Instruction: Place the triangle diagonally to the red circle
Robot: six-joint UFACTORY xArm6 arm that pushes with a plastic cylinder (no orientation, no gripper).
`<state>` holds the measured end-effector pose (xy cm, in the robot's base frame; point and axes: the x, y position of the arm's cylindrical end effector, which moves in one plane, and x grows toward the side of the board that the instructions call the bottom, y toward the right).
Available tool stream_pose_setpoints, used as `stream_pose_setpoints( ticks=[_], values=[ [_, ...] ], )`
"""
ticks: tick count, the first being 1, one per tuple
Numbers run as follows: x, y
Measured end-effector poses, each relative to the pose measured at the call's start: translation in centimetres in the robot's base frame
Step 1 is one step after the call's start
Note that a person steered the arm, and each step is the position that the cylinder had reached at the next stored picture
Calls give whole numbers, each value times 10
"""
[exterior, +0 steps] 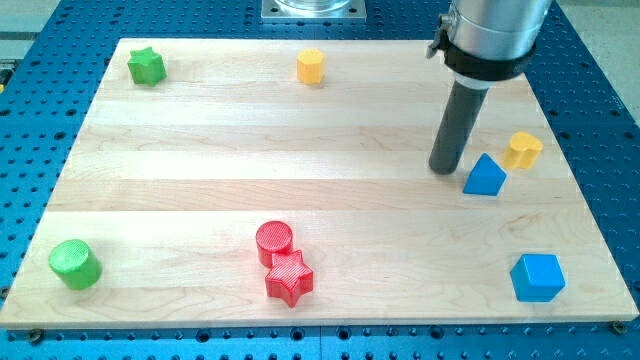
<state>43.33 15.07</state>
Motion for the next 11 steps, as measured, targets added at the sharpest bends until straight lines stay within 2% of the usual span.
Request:
stream_pose_setpoints(
  ticks=[1, 2, 3, 4, 7, 8, 10, 11],
  values=[
    [2, -11],
    [25, -22],
    [66, -12],
    [74, 20],
    [74, 52],
    [59, 53],
    [-20, 10],
    [-45, -4]
  ],
)
